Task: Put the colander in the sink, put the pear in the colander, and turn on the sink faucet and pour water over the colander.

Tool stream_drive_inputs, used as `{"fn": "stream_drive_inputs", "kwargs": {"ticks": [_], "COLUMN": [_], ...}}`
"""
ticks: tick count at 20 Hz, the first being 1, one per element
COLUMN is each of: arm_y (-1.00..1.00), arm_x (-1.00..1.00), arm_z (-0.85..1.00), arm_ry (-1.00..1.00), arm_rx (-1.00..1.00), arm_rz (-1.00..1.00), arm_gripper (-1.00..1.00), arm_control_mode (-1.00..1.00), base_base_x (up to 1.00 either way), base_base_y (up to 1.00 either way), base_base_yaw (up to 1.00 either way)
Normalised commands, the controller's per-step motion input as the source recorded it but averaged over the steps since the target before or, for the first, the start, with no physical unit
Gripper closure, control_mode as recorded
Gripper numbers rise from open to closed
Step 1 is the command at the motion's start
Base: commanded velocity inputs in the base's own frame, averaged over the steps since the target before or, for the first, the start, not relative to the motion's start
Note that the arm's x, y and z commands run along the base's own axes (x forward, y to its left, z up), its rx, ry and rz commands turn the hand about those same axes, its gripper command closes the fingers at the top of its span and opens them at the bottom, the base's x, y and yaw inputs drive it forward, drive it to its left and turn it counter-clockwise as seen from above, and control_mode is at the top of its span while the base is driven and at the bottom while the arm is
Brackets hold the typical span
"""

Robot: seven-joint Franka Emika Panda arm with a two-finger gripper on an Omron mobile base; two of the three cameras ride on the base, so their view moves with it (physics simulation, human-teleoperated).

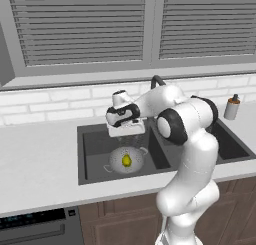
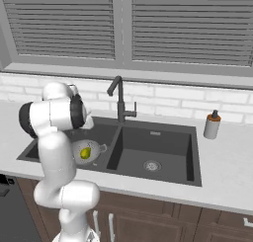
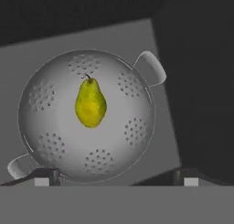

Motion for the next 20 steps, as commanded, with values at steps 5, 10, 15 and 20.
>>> {"fn": "stream_drive_inputs", "kwargs": {"ticks": [5,10,15,20], "arm_y": [-0.42,-0.71,-0.62,-0.58], "arm_x": [-0.53,-0.49,-0.27,-0.01], "arm_z": [0.94,0.70,0.97,1.00], "arm_ry": [-0.20,-0.37,-0.25,-0.16], "arm_rx": [0.15,0.35,0.27,0.20], "arm_rz": [0.00,0.00,0.00,0.00], "arm_gripper": [-1.00,-1.00,-1.00,-1.00], "arm_control_mode": [-1.00,-1.00,-1.00,-1.00], "base_base_x": [0.00,0.00,0.00,0.00], "base_base_y": [0.00,0.00,0.00,0.00], "base_base_yaw": [0.00,0.00,0.00,0.00]}}
